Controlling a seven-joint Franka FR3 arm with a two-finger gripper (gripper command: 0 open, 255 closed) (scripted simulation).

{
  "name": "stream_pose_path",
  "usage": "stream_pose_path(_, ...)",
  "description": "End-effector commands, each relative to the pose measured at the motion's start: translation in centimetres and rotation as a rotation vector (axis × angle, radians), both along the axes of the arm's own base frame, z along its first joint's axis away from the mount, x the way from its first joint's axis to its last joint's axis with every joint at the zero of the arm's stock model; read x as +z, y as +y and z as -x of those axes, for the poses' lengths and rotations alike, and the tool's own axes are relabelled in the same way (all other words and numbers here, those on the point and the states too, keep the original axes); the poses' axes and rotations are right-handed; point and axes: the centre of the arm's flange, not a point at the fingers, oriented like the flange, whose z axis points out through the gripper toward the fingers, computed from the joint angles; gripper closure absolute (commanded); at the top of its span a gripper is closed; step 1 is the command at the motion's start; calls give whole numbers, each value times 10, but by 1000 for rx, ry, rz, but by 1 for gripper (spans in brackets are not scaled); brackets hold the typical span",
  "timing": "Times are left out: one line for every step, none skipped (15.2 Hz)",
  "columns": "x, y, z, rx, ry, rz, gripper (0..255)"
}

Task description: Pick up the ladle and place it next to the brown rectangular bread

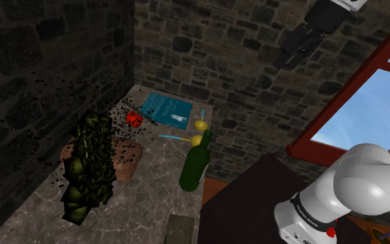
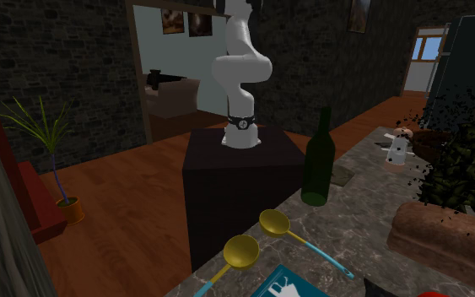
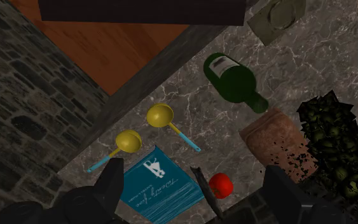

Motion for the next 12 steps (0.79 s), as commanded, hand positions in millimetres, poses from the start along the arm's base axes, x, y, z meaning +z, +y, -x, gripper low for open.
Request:
stream_pose_path(0,0,0,0,0,0,0)
stream_pose_path(-9,-2,-9,-16,4,-4,0)
stream_pose_path(-19,-4,-19,-33,7,-8,0)
stream_pose_path(-29,-6,-28,-49,11,-12,0)
stream_pose_path(-38,-8,-37,-65,15,-16,0)
stream_pose_path(-48,-10,-46,-81,18,-20,0)
stream_pose_path(-57,-12,-55,-98,22,-23,0)
stream_pose_path(-67,-15,-64,-114,26,-27,0)
stream_pose_path(-77,-17,-73,-130,29,-31,0)
stream_pose_path(-87,-20,-82,-147,33,-35,0)
stream_pose_path(-96,-23,-91,-163,37,-39,0)
stream_pose_path(-106,-26,-100,-179,40,-43,0)
